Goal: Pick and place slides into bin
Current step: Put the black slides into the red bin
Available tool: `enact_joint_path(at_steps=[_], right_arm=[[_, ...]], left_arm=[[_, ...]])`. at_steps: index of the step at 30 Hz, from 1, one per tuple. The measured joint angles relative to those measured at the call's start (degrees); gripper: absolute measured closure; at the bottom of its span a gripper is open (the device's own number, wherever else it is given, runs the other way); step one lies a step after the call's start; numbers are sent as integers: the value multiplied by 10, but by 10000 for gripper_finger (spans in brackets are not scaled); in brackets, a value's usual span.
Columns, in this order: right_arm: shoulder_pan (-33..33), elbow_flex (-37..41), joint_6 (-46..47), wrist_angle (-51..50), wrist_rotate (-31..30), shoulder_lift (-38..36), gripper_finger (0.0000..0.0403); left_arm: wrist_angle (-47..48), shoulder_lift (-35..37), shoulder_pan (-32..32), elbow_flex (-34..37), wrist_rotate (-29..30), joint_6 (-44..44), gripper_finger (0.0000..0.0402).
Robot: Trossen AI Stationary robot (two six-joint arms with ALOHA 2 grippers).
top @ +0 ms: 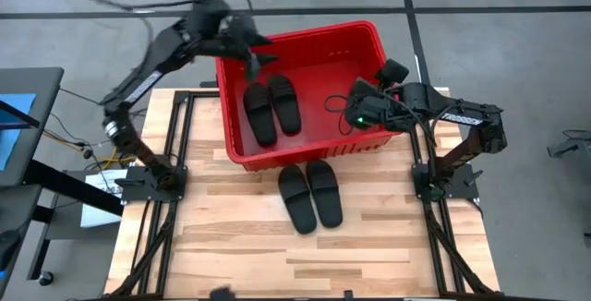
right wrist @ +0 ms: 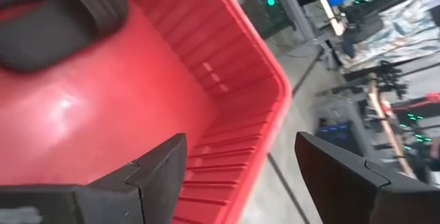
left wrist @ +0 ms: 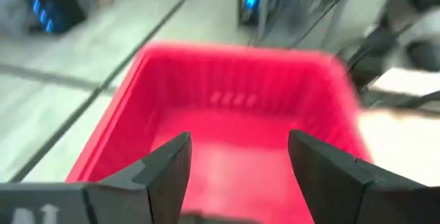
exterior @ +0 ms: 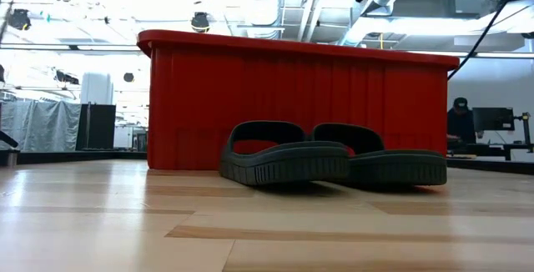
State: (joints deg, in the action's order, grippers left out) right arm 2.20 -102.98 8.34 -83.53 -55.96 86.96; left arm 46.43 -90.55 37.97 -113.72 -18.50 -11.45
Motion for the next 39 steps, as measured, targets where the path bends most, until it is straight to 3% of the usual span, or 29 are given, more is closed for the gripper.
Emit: enact_joint_path(at_steps=[5,11,19,29,39], right_arm=[[-34,0,41,0,6,-6,137],[-83,0,96,8,21,-40,137],[-189,0,176,68,99,-77,137],[-347,0,367,97,55,-7,137],[-396,0,373,289,47,78,137]], left_arm=[[-94,103,-44,96,15,54,168],[-231,237,-109,264,56,116,168],[-281,356,-193,409,87,182,168],[-312,438,-345,495,120,216,168],[-310,438,-452,506,121,260,168]])
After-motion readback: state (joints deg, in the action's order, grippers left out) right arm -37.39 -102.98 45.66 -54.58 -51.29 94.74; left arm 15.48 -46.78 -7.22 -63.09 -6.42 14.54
